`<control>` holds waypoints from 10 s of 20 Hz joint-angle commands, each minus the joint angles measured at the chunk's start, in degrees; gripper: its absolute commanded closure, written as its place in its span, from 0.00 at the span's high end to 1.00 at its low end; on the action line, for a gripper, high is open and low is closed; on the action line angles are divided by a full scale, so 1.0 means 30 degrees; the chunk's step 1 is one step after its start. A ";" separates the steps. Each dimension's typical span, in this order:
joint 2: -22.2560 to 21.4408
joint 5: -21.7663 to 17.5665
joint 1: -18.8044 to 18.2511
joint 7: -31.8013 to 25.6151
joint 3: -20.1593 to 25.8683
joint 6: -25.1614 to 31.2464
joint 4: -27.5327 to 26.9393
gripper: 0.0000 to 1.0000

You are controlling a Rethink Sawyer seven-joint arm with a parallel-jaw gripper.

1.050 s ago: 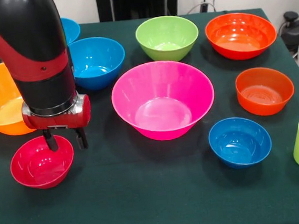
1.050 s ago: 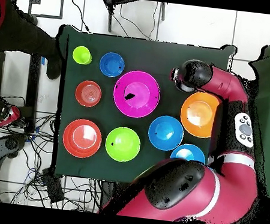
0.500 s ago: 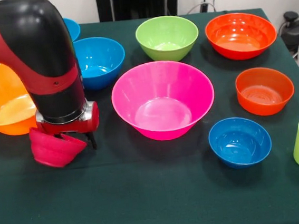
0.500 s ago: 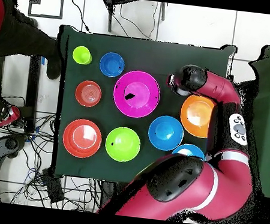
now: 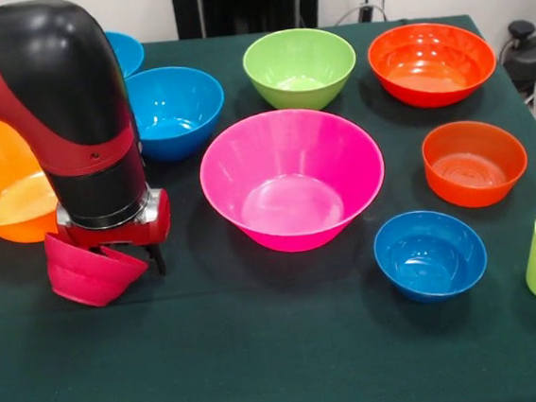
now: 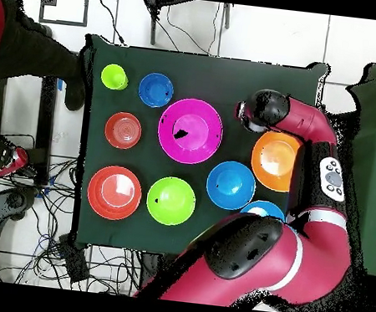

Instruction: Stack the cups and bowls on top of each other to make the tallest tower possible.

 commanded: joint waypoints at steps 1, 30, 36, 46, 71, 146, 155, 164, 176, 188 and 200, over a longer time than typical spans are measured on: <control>0.0830 -0.2105 0.0273 -0.4309 0.0585 0.0011 -0.0761 1.00; -0.1124 -0.1658 0.1781 -0.2877 0.0070 0.2165 -0.1207 1.00; -0.1329 -0.1690 0.1600 -0.2818 -0.0070 0.1783 -0.0543 1.00; -0.1346 -0.1866 0.1766 -0.2610 -0.0345 0.1840 -0.0593 1.00; -0.2517 -0.2793 0.2536 -0.2051 -0.2030 -0.0251 0.0997 1.00; -0.1129 -0.2808 0.3017 -0.2225 -0.2910 -0.0217 0.0428 0.00; -0.0472 -0.0003 0.1398 -0.2658 -0.0760 0.0412 0.1412 0.00; 0.0202 0.0628 0.0783 -0.3965 0.0014 0.2039 0.0618 0.00; 0.1583 0.2030 0.0213 -0.4591 0.1629 0.6978 -0.1673 0.00; 0.1652 0.3505 -0.0544 -0.3594 0.2549 0.6124 0.0175 0.00; 0.1986 0.3914 -0.0810 -0.2333 0.2507 0.6417 0.0903 0.00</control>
